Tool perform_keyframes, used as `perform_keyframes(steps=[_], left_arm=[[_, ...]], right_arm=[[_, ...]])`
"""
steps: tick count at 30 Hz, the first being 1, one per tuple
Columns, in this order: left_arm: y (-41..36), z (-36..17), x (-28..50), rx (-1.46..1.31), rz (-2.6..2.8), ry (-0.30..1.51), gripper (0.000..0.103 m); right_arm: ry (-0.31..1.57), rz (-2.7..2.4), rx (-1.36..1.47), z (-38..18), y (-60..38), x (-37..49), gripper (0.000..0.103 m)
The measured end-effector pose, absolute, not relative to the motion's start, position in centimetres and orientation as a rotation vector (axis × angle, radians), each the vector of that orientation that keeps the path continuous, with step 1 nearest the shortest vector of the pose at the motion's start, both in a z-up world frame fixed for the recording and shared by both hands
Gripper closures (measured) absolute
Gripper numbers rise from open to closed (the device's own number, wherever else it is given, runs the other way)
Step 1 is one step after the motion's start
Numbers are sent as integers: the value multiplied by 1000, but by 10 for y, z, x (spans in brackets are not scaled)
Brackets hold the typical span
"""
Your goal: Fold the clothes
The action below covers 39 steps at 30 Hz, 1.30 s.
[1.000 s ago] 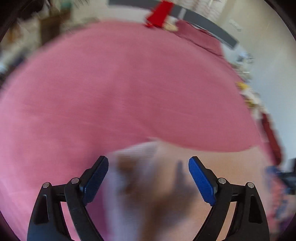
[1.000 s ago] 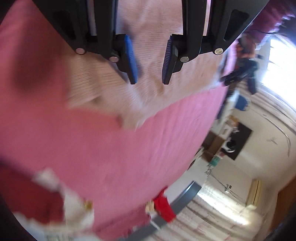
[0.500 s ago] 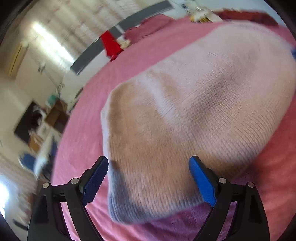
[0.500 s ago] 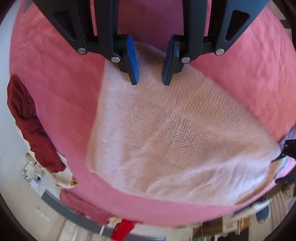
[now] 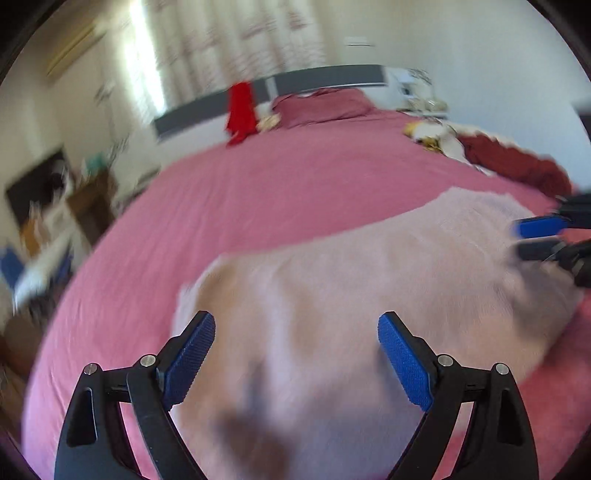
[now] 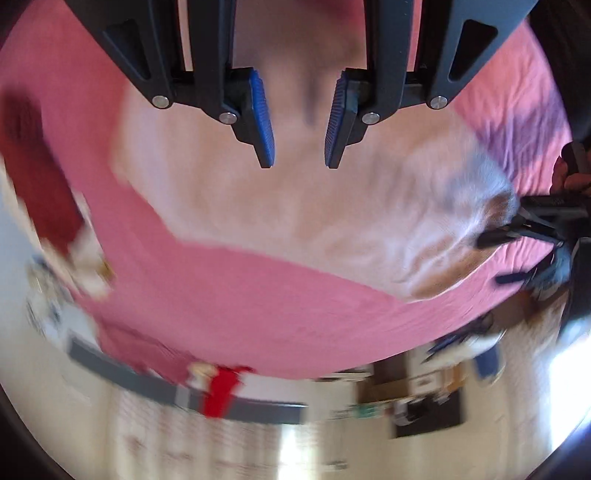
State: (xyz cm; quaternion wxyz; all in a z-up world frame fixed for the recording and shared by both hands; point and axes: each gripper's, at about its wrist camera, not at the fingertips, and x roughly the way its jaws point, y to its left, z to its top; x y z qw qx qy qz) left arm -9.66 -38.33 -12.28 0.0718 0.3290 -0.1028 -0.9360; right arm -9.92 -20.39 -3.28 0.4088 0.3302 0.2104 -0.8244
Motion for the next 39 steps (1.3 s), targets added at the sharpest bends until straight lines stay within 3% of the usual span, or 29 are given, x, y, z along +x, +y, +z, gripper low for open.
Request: perform_keyframes(steps=[5, 10, 13, 16, 17, 20, 23, 27, 29, 31, 36, 38, 39], left_arm=[[-412, -161, -160, 1160, -2731, -374, 11], [-480, -177, -146, 1231, -2774, 93, 0], [-496, -173, -145, 1237, -2820, 115, 0], [-506, -169, -146, 1289, -2839, 194, 0], [-506, -163, -146, 1280, -2824, 190, 0], [-500, -141, -135, 1118, -2853, 254, 0], [-492, -125, -139, 942, -2919, 406, 0], [-500, -150, -168, 1021, -2751, 497, 0], [-511, -164, -174, 1057, -2671, 498, 0], [-523, -175, -177, 1075, -2610, 487, 0], [-540, -180, -174, 1083, -2604, 430, 0], [-545, -181, -176, 1079, -2613, 459, 0], [-547, -181, -174, 1080, -2616, 460, 0]], right_arm=[[602, -1909, 884, -73, -256, -131, 78], [535, -1908, 895, -82, -197, -149, 81], [539, -1946, 923, -85, -156, -167, 76], [394, -1981, 1012, -86, -118, -195, 81], [333, -1997, 1048, -84, -106, -203, 88], [97, -2076, 1067, -62, -88, -209, 75], [-264, -1920, 1054, -51, -99, -213, 75], [-680, -1659, 1228, -88, -144, -231, 75], [-694, -1659, 1340, -111, -163, -238, 77], [-669, -1727, 1378, -122, -160, -248, 91], [-781, -2003, 1344, -129, -76, -280, 92], [-843, -2078, 1372, -138, -37, -294, 103], [-864, -2094, 1379, -139, -23, -297, 103]])
